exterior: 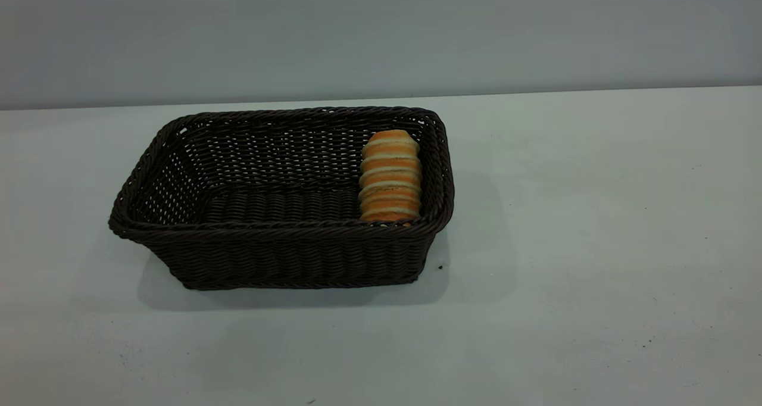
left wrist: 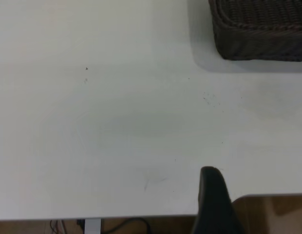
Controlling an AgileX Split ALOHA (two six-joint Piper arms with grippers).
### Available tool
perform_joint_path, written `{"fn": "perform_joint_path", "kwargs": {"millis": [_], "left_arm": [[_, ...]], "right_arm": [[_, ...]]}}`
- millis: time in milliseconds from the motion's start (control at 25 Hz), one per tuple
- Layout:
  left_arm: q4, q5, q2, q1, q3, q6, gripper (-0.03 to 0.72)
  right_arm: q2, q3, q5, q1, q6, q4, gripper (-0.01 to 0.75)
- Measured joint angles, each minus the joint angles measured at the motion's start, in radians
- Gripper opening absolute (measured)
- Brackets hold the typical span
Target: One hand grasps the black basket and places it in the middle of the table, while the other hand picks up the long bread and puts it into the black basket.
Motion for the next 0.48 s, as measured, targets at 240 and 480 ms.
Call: {"fn": "perform_joint_path", "kwargs": {"millis": [240,480], "left_arm": [[0.000,0.000,-0.033,0.000,0.000,0.002,0.519],[0.000,0.000,-0.060,0.000,0.000,0.002,0.519]], "right_arm": [[0.000,0.000,0.000,-0.004,0.000,0.001,0.448],[0.000,0.000,0.001,-0.089,0.000,0.005,0.448]]}}
